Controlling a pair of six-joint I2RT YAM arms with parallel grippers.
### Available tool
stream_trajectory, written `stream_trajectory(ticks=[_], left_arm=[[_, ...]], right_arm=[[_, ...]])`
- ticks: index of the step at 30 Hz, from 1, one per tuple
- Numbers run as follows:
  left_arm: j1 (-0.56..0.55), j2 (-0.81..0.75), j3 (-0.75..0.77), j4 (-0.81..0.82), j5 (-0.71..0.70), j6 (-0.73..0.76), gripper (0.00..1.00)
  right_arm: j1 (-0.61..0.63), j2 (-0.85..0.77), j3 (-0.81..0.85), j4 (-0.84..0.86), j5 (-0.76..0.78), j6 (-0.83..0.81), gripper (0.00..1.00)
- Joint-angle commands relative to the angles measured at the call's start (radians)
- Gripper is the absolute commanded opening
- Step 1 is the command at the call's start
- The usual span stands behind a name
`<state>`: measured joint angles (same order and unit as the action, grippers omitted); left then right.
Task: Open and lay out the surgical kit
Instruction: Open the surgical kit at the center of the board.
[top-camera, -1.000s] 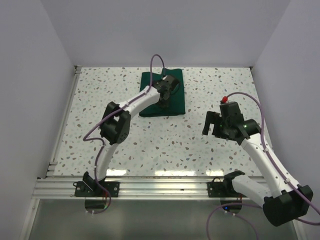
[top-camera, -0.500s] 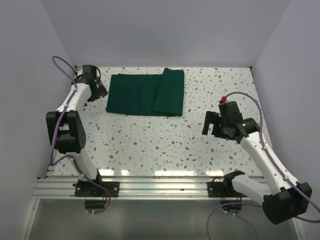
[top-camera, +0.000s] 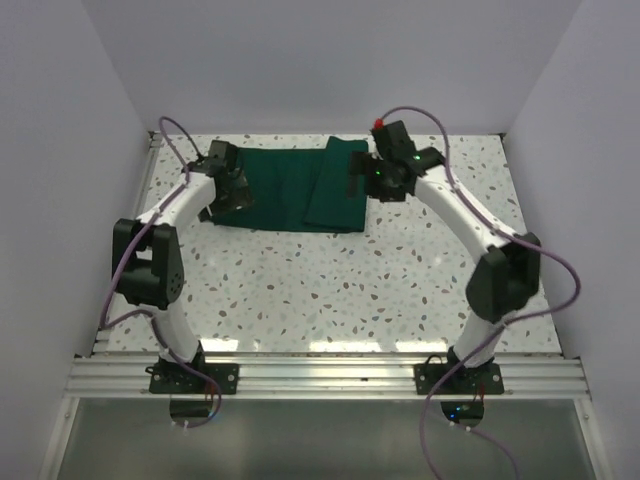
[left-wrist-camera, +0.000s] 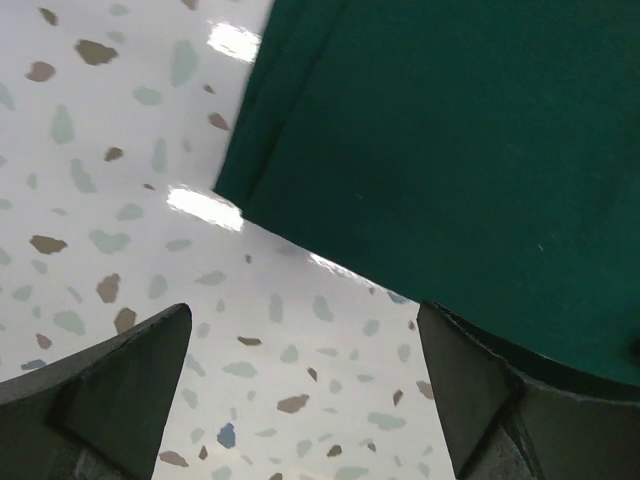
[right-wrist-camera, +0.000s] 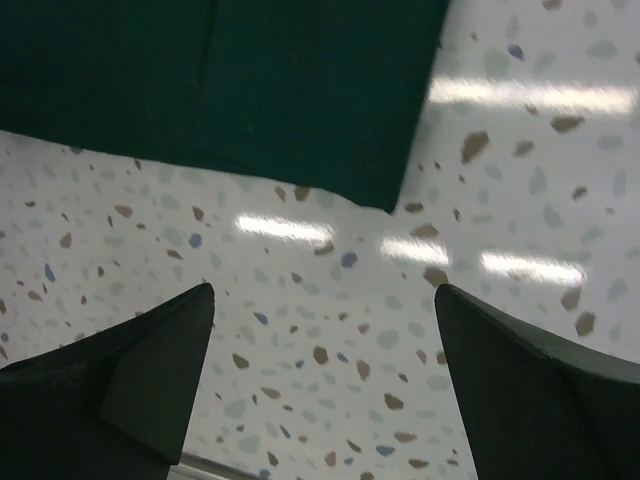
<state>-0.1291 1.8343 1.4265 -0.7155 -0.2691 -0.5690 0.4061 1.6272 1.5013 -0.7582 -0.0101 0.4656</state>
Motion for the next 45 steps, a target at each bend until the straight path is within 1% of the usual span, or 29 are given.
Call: stream_trajectory(ticks=[1,3,4,5,6,8,10,11,14,16,20,25,28,29,31,32,34,35,37,38,39,41,45], left_arm=[[-0.082,-0.082,0.000,-0.041,-0.013,-0.029,1.00],[-0.092,-0.111,-0.018,-0.044,0.004,-0.028,1.00],[-0.096,-0.124,-0.029,-0.044,0.025,-0.028,1.00],[-0.098,-0.135,-0.050,-0.045,0.031,-0.025,1.00],[-0.099,-0.157,-0.061,-0.045,0.042,-0.023,1.00],[-0.101,-0.181,-0.096,-0.044,0.047,-0.012,1.00],[-0.101,-0.213,-0.121,-0.039,0.054,-0.005,1.00],[-0.099,-0.219,-0.136,-0.039,0.057,0.004,1.00],[-0.101,-0.234,-0.164,-0.032,0.073,0.021,1.00],[-0.101,-0.237,-0.179,-0.022,0.076,0.026,1.00],[-0.101,-0.230,-0.202,-0.006,0.091,0.029,1.00],[-0.101,-0.228,-0.235,0.022,0.117,0.032,1.00],[-0.101,-0.228,-0.251,0.030,0.117,0.040,1.00],[-0.101,-0.228,-0.255,0.033,0.117,0.043,1.00],[-0.101,-0.230,-0.268,0.042,0.117,0.046,1.00],[-0.099,-0.230,-0.271,0.044,0.119,0.046,1.00],[-0.101,-0.230,-0.276,0.042,0.122,0.046,1.00],[-0.101,-0.230,-0.278,0.041,0.122,0.047,1.00],[-0.101,-0.237,-0.282,0.037,0.122,0.049,1.00],[-0.101,-0.240,-0.284,0.037,0.122,0.049,1.00],[-0.101,-0.250,-0.285,0.037,0.122,0.050,1.00],[-0.101,-0.262,-0.291,0.036,0.119,0.050,1.00],[-0.101,-0.271,-0.285,0.028,0.119,0.044,0.99]], right_arm=[[0.118,0.255,0.346,-0.114,0.042,-0.044,0.95],[0.148,0.380,0.497,-0.164,0.079,-0.054,0.95],[0.170,0.490,0.636,-0.206,0.090,-0.054,0.95],[0.178,0.540,0.704,-0.226,0.094,-0.051,0.95],[0.187,0.586,0.832,-0.246,0.101,-0.050,0.95],[0.203,0.722,0.942,-0.298,0.105,-0.047,0.95],[0.220,0.790,1.040,-0.317,0.105,-0.042,0.95],[0.227,0.827,1.048,-0.316,0.114,-0.041,0.95],[0.249,0.858,1.007,-0.288,0.146,-0.035,0.94],[0.269,0.873,0.975,-0.289,0.196,-0.036,0.93],[0.296,0.942,0.993,-0.335,0.283,-0.044,0.90],[0.315,0.985,0.991,-0.342,0.312,-0.050,0.87],[0.329,0.988,0.981,-0.352,0.332,-0.044,0.79],[0.330,0.987,0.976,-0.355,0.337,-0.038,0.71],[0.333,0.981,0.953,-0.359,0.346,-0.028,0.61],[0.332,0.976,0.944,-0.359,0.348,-0.025,0.50],[0.333,0.970,0.921,-0.357,0.360,-0.019,0.40],[0.333,0.964,0.915,-0.357,0.363,-0.019,0.29],[0.332,0.956,0.915,-0.365,0.371,-0.019,0.16],[0.332,0.942,0.918,-0.368,0.374,-0.019,0.04],[0.330,0.932,0.921,-0.371,0.378,-0.019,0.00],[0.330,0.906,0.919,-0.369,0.390,-0.024,0.00],[0.315,0.795,0.900,-0.371,0.441,-0.031,0.00]])
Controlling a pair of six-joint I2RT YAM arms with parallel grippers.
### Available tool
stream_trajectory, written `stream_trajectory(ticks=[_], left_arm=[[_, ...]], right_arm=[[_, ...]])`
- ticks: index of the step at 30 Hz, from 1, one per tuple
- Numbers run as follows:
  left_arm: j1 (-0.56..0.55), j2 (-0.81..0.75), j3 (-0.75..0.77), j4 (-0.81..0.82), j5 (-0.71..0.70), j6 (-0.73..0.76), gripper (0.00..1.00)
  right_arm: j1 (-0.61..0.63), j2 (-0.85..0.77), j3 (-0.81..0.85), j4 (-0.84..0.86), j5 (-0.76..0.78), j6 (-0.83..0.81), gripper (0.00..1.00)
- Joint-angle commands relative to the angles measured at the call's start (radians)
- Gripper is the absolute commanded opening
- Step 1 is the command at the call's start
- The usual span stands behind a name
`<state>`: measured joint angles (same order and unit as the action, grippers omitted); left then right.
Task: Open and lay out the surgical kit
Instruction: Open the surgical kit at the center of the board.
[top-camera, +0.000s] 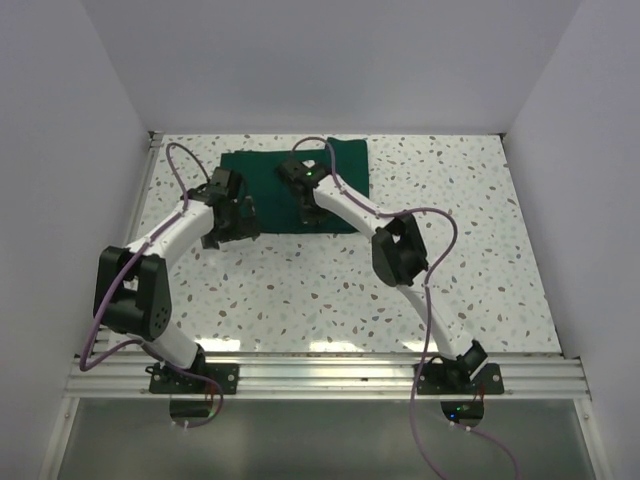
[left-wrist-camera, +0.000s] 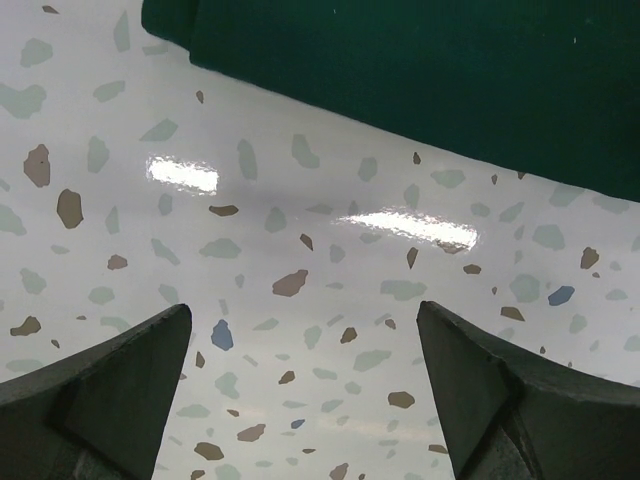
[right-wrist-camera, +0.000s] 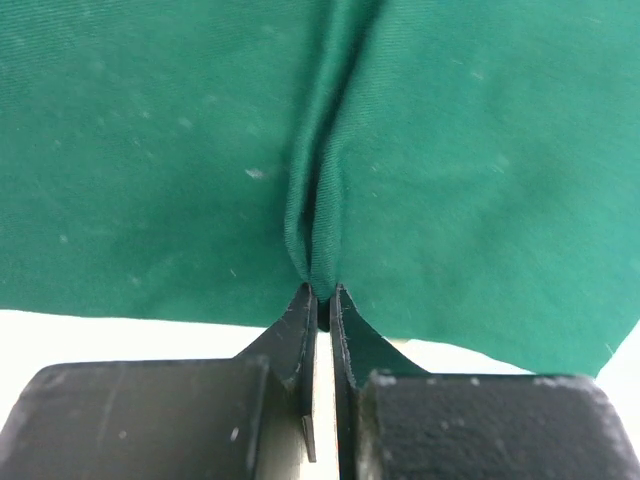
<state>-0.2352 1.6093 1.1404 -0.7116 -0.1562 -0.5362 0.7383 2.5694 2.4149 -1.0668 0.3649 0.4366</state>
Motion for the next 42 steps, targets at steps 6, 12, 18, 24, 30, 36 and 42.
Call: stream_trajectory(ticks=[6,12,18,24,30,36,42], left_arm=[[-0.006,-0.066,0.033,0.012,0.001,-0.001,0.99],[-0.027,-0.043,0.084,-0.012,-0.017,-0.013,0.99],[-0.058,-0.038,0.114,-0.032,-0.032,-0.034,1.00],[-0.087,-0.017,0.111,-0.034,-0.036,-0.059,1.00],[-0.127,0.014,0.185,-0.081,-0.054,-0.076,1.00],[-0.144,-0.009,0.214,-0.109,-0.048,-0.070,0.99],[-0.145,-0.057,0.156,-0.095,-0.006,-0.027,1.00]], right_arm=[[-0.092,-0.325,-0.170,-0.053,0.149,0.002,0.00],[-0.207,-0.468,-0.333,-0.032,0.179,0.024,0.00],[-0.315,-0.616,-0.658,-0.024,0.255,0.088,0.00],[-0.413,-0.666,-0.835,0.025,0.226,0.097,0.99],[-0.471,-0.684,-0.795,0.014,0.259,0.083,0.99],[-0.496,-0.626,-0.587,0.114,0.099,0.019,0.99],[-0.511,-0.321,-0.180,0.039,0.028,-0.001,0.99]])
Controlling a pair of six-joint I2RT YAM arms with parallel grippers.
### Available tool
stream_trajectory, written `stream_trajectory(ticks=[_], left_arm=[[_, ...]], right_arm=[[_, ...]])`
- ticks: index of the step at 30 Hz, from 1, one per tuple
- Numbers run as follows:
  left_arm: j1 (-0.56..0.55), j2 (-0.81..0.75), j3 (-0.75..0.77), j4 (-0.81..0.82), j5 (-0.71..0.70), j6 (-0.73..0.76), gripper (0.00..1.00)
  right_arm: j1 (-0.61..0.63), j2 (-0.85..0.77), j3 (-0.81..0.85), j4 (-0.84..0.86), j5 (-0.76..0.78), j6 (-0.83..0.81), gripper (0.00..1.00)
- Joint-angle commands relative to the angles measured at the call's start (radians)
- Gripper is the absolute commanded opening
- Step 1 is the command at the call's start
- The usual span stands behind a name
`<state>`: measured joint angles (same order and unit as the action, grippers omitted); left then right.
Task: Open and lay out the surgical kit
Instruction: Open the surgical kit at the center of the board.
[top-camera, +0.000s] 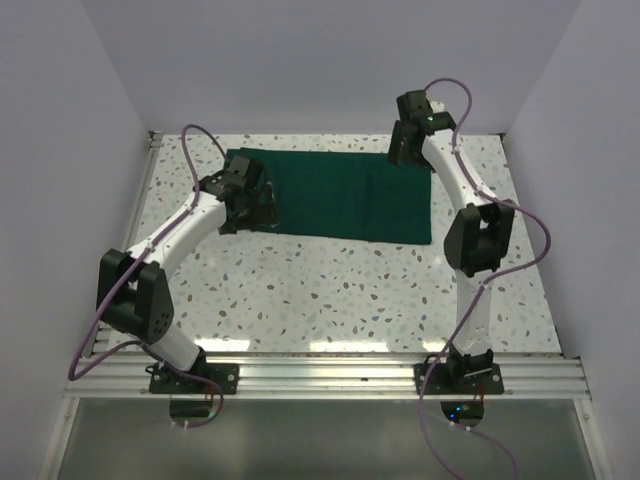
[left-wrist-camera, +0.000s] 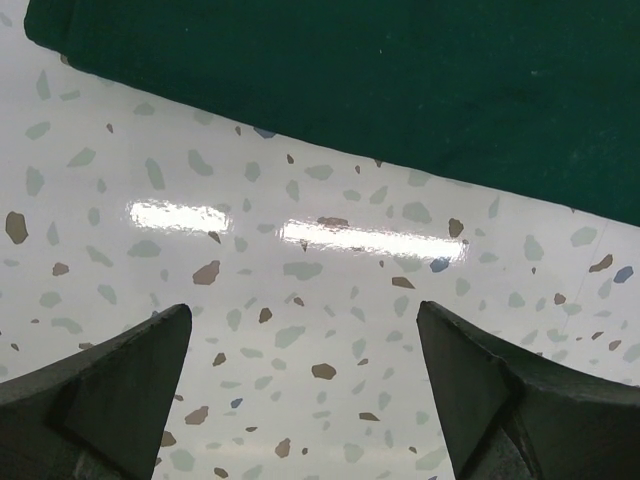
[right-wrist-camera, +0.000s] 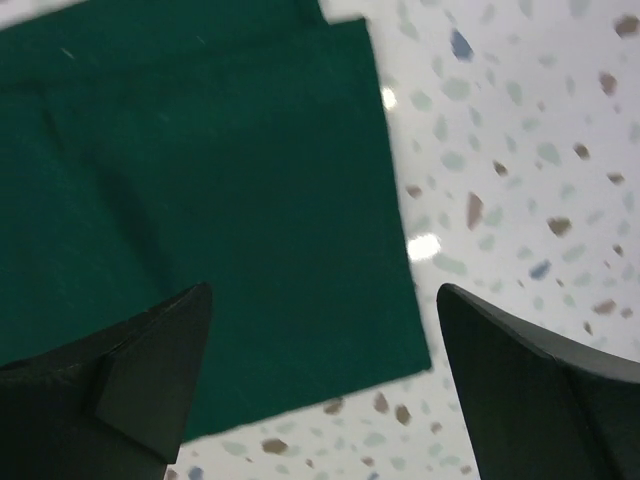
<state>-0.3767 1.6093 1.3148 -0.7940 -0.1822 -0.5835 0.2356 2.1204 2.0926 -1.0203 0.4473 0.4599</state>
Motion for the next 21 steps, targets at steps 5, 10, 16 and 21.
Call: stream_trajectory(ticks=[5,10,16,21], left_arm=[[-0.004,-0.083,-0.068,0.001,0.007,0.053,1.00],[-0.002,-0.098,-0.127,0.009,0.009,0.066,1.00],[-0.004,-0.078,-0.166,0.029,0.006,0.074,1.00],[-0.004,-0.046,-0.157,0.049,0.016,0.068,1.00]], right_arm=[[-0.053,0.294,0.365,-0.034,-0.055,-0.049,0.99],[-0.137,0.349,0.379,0.014,-0.087,-0.003,0.99],[-0.188,0.381,0.348,0.081,-0.176,0.010,0.98],[-0.200,0.412,0.317,0.137,-0.286,0.026,0.94]])
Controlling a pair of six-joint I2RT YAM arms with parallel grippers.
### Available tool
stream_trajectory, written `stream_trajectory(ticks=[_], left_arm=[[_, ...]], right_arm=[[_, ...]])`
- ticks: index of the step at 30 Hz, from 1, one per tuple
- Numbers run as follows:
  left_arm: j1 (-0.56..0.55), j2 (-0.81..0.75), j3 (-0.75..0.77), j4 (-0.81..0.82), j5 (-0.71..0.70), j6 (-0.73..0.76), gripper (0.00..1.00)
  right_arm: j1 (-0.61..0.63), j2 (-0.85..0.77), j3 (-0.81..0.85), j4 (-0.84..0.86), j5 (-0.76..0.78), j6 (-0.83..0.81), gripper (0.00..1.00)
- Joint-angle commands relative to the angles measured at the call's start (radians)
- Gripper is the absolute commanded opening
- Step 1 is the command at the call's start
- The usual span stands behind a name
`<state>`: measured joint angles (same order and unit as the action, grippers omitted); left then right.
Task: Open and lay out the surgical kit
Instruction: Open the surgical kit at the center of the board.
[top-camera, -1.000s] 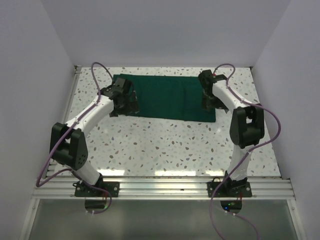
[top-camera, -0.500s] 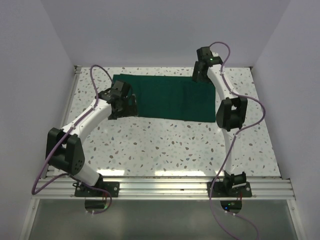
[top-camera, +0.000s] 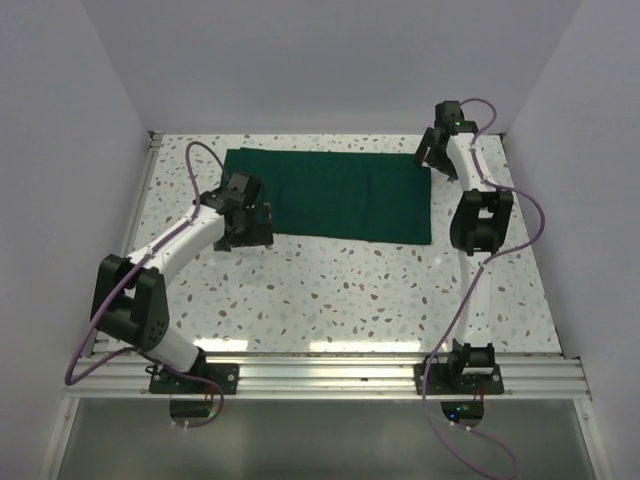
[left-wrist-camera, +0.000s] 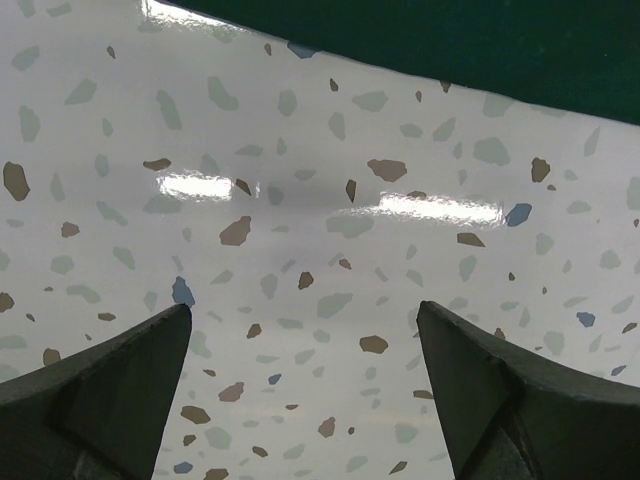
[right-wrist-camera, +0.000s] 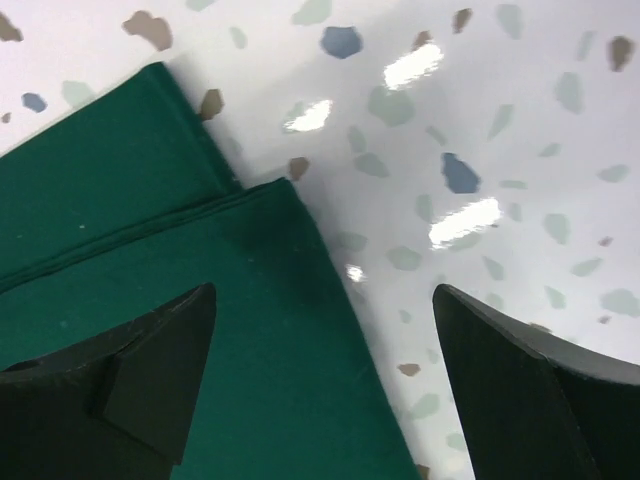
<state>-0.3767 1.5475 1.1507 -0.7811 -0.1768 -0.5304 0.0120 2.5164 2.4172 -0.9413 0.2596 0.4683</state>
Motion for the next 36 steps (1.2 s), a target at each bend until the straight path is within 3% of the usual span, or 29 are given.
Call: stream_trajectory(ticks=[1,6,10,21,27,33,36], left_arm=[[-0.004,0.028,0.010,0.036,0.011,0.015,1.00],[-0.004,0.057,0.020,0.043,0.013,0.023,1.00],[-0.004,0.074,0.030,0.043,0.008,0.032,1.00],[-0.004,0.115,0.067,0.029,-0.004,0.056,1.00],[-0.004,0.120,0.063,0.023,-0.006,0.064,1.00],[-0.002,0.118,0.064,0.013,-0.006,0.063,0.99],[-0.004,0.112,0.058,0.006,-0.009,0.061,1.00]], right_arm=[[0.022,0.022,-0.013,0.065,-0.130,0.026,0.93],[0.022,0.047,-0.043,0.104,-0.183,0.043,0.85],[0.023,0.061,-0.040,0.110,-0.171,0.046,0.72],[0.006,0.021,-0.101,0.105,0.050,0.026,0.74],[-0.006,0.045,-0.073,0.127,0.021,0.033,0.74],[-0.004,0.105,-0.041,0.154,-0.031,0.065,0.50],[-0.004,0.127,-0.053,0.176,-0.063,0.081,0.44]])
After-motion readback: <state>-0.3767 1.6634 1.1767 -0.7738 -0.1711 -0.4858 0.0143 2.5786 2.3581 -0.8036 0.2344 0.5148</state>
